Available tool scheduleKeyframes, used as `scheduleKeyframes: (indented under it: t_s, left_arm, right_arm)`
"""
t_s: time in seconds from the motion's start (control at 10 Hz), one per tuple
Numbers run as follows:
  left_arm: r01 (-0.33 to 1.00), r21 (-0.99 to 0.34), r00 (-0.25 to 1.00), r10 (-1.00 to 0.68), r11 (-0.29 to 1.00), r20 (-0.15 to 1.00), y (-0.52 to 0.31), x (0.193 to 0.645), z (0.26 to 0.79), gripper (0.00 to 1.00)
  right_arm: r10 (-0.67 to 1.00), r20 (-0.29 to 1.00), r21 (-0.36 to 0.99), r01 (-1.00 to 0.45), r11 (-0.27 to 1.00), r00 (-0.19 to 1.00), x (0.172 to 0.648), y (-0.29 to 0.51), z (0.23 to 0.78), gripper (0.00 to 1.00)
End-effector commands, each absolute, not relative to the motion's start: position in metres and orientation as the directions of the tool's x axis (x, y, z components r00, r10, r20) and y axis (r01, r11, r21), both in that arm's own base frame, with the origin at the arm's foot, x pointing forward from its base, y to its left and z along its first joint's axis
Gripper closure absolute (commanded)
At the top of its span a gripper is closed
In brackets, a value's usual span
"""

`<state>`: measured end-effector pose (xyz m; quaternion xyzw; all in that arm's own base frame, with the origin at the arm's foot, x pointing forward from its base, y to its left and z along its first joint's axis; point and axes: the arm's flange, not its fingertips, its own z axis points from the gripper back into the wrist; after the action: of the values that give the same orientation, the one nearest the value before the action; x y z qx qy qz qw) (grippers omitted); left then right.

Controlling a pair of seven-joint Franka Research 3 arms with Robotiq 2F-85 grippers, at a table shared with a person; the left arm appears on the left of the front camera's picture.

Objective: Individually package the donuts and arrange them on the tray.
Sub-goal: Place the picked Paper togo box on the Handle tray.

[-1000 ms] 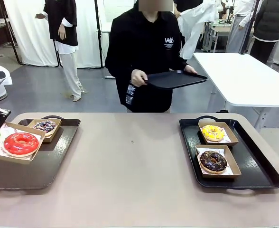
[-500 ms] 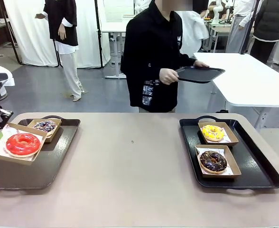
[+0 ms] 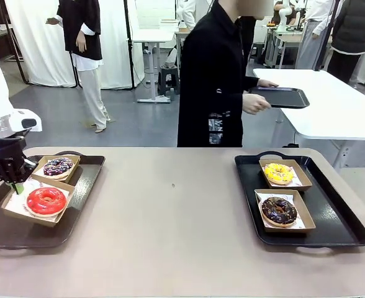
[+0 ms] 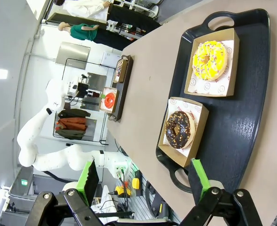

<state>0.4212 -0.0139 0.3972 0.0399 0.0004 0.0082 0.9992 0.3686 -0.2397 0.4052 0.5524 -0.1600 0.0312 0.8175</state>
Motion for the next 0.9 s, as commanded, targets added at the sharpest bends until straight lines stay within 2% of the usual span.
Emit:
scheduleKeyframes:
  t_s: [0.0,0.7,0.8]
  left_arm:
    - [0.030,0.106,0.999,-0.032,0.994,0.012,-0.011,0.431,0.394,0.99]
    - [0.048,0.112,0.998,-0.052,0.993,0.041,-0.017,0.432,0.372,0.99]
    - [0.049,0.116,0.998,-0.054,0.992,0.040,-0.017,0.433,0.372,0.40]
  right_arm:
    - [-0.126,0.297,0.895,-0.230,0.381,0.947,0.368,-0.239,0.405,0.00]
    - [-0.126,0.297,0.895,-0.230,0.381,0.947,0.368,-0.239,0.405,0.00]
    - [-0.126,0.297,0.895,-0.230,0.381,0.947,0.368,-0.239,0.405,0.00]
